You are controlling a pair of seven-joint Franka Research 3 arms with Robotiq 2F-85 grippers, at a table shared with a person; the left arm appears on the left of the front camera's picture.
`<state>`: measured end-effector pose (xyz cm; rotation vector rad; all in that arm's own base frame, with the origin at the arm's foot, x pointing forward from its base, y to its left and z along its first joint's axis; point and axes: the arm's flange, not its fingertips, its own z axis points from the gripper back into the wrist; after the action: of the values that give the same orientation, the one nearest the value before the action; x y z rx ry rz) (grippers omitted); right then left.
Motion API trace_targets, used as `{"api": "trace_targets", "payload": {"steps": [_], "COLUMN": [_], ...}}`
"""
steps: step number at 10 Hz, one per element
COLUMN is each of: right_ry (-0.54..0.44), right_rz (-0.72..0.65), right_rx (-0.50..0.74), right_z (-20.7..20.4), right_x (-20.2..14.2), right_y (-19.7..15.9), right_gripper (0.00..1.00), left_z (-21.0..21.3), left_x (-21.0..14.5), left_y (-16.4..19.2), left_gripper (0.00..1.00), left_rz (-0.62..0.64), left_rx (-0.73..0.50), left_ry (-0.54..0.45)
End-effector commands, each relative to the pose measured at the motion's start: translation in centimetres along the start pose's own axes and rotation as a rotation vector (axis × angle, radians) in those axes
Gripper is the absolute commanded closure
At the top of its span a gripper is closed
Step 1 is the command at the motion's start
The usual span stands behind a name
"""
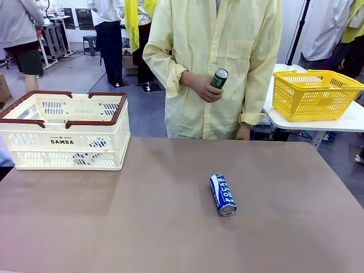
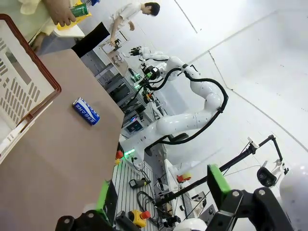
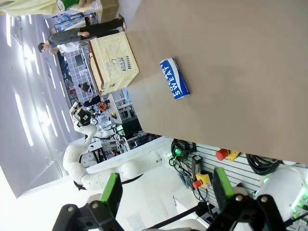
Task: Place the drinks into the Shopping basket.
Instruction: Pick up one drink and place it into the Shopping basket.
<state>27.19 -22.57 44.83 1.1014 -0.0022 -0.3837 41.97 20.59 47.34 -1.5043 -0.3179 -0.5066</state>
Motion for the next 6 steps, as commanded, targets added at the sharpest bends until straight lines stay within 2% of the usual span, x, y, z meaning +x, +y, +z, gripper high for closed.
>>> {"api": "trace_targets", "payload": {"steps": [1, 2, 3, 4, 6], "right_ry": [0.004, 0.004, 0.004, 0.004, 0.004], "right_rz": [-0.003, -0.003, -0.003, -0.003, -0.003], "right_rx": [-0.002, -0.002, -0.002, -0.002, -0.002], "right_z": [0.0, 0.0, 0.0, 0.0, 0.0], "right_x": [-0.2, -0.2, -0.2, -0.2, -0.2], "right_y": [0.2, 0.2, 0.2, 0.2, 0.2], "right_gripper": [0.0, 0.0, 0.0, 0.0, 0.0], "left_z": [0.0, -3.5, -8.7, -15.8, -28.3], "left_x": [0.1, 1.0, 2.8, 5.2, 7.4], "left_y": [-4.5, -8.0, -9.7, -10.2, -9.2], "left_gripper": [0.0, 0.0, 0.0, 0.0, 0.0], "left_rz": [0.09, 0.096, 0.064, 0.067, 0.154], "left_rx": [0.219, 0.272, 0.28, 0.347, 0.537], "left_ry": [-0.016, 0.034, 0.215, 0.387, 0.605]}}
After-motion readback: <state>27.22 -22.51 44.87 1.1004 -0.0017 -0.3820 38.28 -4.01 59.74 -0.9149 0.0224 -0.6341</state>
